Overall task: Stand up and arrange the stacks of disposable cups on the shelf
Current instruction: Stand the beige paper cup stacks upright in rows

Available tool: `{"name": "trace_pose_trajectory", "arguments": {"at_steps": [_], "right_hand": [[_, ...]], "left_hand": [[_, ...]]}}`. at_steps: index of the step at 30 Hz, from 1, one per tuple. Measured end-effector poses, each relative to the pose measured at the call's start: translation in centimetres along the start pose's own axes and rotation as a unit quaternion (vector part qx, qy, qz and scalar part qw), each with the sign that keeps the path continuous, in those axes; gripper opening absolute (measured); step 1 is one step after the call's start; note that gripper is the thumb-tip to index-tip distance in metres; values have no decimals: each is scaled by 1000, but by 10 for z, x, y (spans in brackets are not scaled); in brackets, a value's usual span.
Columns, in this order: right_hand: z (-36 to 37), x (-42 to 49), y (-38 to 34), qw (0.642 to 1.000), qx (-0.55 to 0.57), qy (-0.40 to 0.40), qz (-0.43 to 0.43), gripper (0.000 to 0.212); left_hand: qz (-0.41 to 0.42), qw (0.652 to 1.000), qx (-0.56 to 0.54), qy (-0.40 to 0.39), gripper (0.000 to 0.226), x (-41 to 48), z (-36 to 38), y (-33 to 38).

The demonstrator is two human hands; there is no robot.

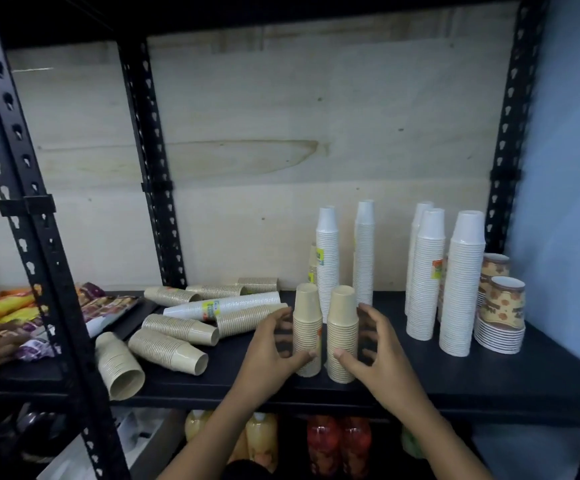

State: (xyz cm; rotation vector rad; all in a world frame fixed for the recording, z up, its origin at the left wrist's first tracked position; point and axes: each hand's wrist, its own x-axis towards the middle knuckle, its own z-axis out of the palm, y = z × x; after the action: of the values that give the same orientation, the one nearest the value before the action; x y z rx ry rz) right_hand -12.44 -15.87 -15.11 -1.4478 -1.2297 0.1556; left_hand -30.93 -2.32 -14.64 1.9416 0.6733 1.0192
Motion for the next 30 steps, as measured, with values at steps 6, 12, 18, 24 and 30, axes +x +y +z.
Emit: {"name": "trace_pose_trajectory", "arguments": {"at_steps": [6, 12, 18, 24, 30], "right_hand": [[-35, 28, -61, 995, -4, 72, -67, 55], [-33, 97, -156, 980, -104, -32, -166, 24], [49, 163, -195, 932, -201, -242, -178, 21], [158, 213, -169, 875, -270, -384, -119, 28], [244, 236, -122, 828, -322, -452, -83, 33]], "left_hand": [[1, 999, 33, -1, 87, -4, -46, 5], [-19, 988, 152, 27, 47, 0, -104, 7], [-29, 951, 308, 26, 32, 16, -144, -4], [-52, 924, 378, -8, 45, 50, -149, -25], [-42, 906, 417, -50, 56, 71, -139, -48]]}}
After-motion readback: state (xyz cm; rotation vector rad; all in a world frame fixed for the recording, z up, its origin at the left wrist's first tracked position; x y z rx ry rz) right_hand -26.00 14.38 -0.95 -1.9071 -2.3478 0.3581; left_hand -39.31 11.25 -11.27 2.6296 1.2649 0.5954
